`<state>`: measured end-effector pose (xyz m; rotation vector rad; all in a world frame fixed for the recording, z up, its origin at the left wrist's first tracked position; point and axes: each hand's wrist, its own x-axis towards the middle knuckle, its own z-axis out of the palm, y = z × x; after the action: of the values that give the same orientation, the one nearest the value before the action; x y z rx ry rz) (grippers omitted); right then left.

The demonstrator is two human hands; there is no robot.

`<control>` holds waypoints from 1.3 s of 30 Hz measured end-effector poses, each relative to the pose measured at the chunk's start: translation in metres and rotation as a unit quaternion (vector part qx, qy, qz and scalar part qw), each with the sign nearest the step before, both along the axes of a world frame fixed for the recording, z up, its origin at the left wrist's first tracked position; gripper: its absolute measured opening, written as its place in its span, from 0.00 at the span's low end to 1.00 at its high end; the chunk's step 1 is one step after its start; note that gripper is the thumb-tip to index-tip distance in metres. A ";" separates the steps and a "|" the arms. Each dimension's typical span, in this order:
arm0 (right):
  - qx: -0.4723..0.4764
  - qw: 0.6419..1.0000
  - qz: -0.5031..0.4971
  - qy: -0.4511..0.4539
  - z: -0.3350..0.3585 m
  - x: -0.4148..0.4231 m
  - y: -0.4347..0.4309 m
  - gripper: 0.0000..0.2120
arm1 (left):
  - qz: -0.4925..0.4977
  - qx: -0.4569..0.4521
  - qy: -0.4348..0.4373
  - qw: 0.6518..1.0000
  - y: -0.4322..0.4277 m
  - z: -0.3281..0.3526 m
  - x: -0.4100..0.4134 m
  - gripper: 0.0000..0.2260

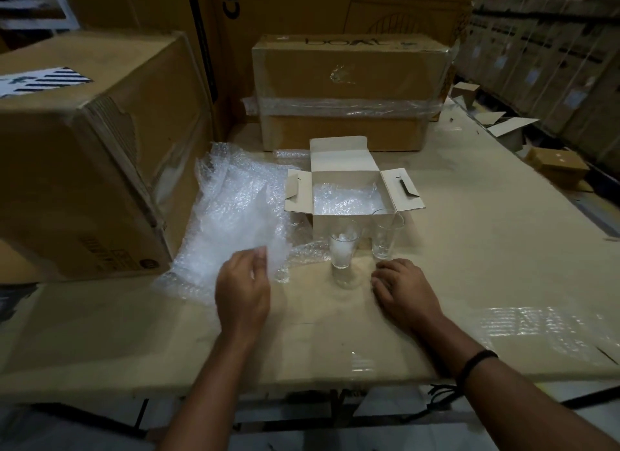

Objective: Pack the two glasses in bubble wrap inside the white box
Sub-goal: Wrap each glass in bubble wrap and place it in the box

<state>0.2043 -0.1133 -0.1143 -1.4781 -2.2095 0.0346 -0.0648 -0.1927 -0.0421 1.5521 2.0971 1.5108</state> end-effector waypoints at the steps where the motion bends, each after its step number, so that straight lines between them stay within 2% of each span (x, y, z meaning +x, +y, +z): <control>1: 0.027 0.998 -0.017 0.061 0.005 0.000 -0.003 0.17 | -0.021 0.000 0.016 1.000 -0.007 -0.005 0.011 0.18; 3: 0.033 0.973 -0.064 0.221 0.019 -0.006 -0.015 0.19 | -0.046 -0.005 0.031 0.998 -0.018 -0.014 0.032 0.19; 5: -0.094 0.931 -0.041 0.350 0.037 -0.013 -0.028 0.19 | -0.061 -0.020 0.010 0.998 -0.022 -0.020 0.048 0.17; 6: -0.188 0.906 0.000 0.378 0.045 -0.015 -0.035 0.17 | -0.075 -0.026 -0.004 0.997 -0.022 -0.021 0.054 0.16; 8: -0.337 0.860 0.082 0.375 0.054 -0.019 -0.046 0.13 | -0.119 -0.045 -0.023 0.992 -0.020 -0.019 0.061 0.14; 10: -0.402 0.838 0.108 0.352 0.056 -0.019 -0.049 0.23 | -0.162 -0.078 -0.051 0.982 -0.015 -0.015 0.063 0.09; 11: -0.413 0.838 0.101 0.342 0.056 -0.020 -0.049 0.26 | -0.178 -0.096 -0.061 0.977 -0.013 -0.013 0.065 0.09; 12: -0.416 0.838 0.090 0.341 0.057 -0.021 -0.049 0.23 | -0.190 -0.111 -0.067 0.973 -0.010 -0.013 0.065 0.09; 14: -0.407 0.843 0.071 0.345 0.057 -0.021 -0.046 0.07 | -0.193 -0.123 -0.070 0.971 -0.006 -0.014 0.063 0.11; 16: -0.393 0.845 0.056 0.358 0.058 -0.016 -0.038 0.08 | -0.173 -0.101 -0.060 0.978 -0.003 -0.018 0.058 0.12; 18: -0.408 0.809 0.053 0.419 0.062 -0.006 -0.032 0.09 | -0.160 -0.070 -0.008 0.985 0.001 -0.026 0.052 0.12; 20: -0.447 0.738 0.040 0.503 0.066 0.009 -0.023 0.10 | -0.163 -0.051 0.075 0.983 0.000 -0.036 0.049 0.14; 21: -0.461 0.714 0.019 0.526 0.068 0.018 -0.018 0.10 | -0.174 -0.046 0.108 0.978 -0.002 -0.040 0.052 0.13; 22: -0.463 0.710 -0.010 0.530 0.070 0.027 -0.013 0.10 | -0.190 -0.042 0.139 0.971 -0.004 -0.042 0.056 0.13; 24: -0.445 0.754 -0.059 0.481 0.070 0.047 0.002 0.08 | -0.232 -0.070 0.199 0.950 -0.008 -0.043 0.073 0.14; 28: -0.409 0.849 -0.104 0.318 0.076 0.083 0.039 0.02 | -0.267 -0.229 0.277 0.894 -0.009 -0.044 0.109 0.20; 31: -0.368 0.908 -0.134 0.148 0.081 0.095 0.062 0.11 | -0.278 -0.272 0.275 0.879 -0.010 -0.047 0.123 0.20; 32: -0.330 0.931 -0.138 0.070 0.082 0.096 0.065 0.15 | -0.279 -0.275 0.275 0.878 -0.010 -0.048 0.125 0.20; 34: -0.184 0.968 -0.146 -0.094 0.083 0.092 0.059 0.19 | -0.278 -0.276 0.267 0.881 -0.009 -0.050 0.124 0.21; 35: -0.100 0.978 -0.134 -0.125 0.083 0.088 0.050 0.18 | -0.277 -0.270 0.262 0.884 -0.010 -0.052 0.122 0.21; 36: -0.042 0.986 -0.106 -0.118 0.083 0.080 0.037 0.15 | -0.270 -0.253 0.257 0.893 -0.011 -0.053 0.120 0.21; 38: -0.042 0.996 -0.007 -0.083 0.071 0.070 0.012 0.16 | -0.201 -0.192 0.238 0.931 -0.016 -0.056 0.118 0.20; 39: -0.091 0.990 0.045 -0.102 0.061 0.066 0.003 0.22 | -0.128 -0.161 0.228 0.952 -0.019 -0.055 0.117 0.19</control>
<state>0.2701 -0.1101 -0.0537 -1.5363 -2.4927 0.1224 0.0519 -0.2117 -0.0975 2.0769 2.1034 0.7282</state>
